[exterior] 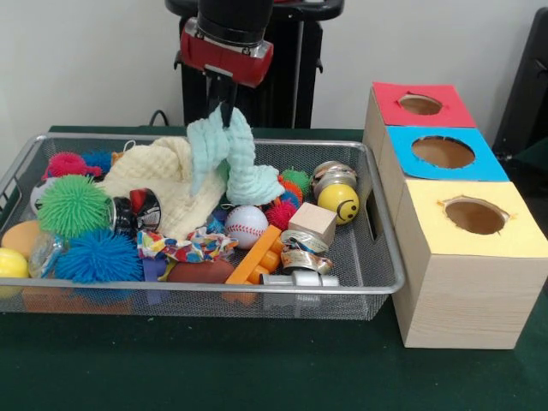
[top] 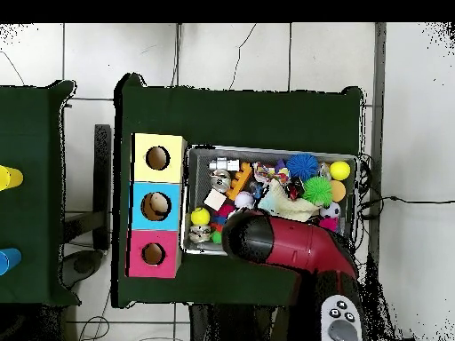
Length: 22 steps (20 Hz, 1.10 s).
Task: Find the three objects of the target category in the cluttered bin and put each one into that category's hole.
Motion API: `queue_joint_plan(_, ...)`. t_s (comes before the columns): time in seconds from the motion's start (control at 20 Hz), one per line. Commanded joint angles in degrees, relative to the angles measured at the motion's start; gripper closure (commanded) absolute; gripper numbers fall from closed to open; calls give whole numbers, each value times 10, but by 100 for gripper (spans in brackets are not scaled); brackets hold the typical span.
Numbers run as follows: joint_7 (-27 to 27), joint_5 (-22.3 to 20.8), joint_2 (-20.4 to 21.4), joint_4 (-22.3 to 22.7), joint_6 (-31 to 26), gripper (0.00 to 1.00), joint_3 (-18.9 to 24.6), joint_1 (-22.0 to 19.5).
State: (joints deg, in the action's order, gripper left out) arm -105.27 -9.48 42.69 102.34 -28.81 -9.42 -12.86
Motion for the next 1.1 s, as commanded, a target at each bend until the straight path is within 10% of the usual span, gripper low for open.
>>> queue_joint_plan(0.05,-25,-38,-25,57,66,100,58,-1)
queue_joint_plan(0.45,-21,-41,-25,59,78,100,75,-8)
queue_joint_plan(0.5,-21,-42,-26,59,77,0,74,-6)
queue_joint_plan(1.1,-27,-20,0,72,43,0,92,0)
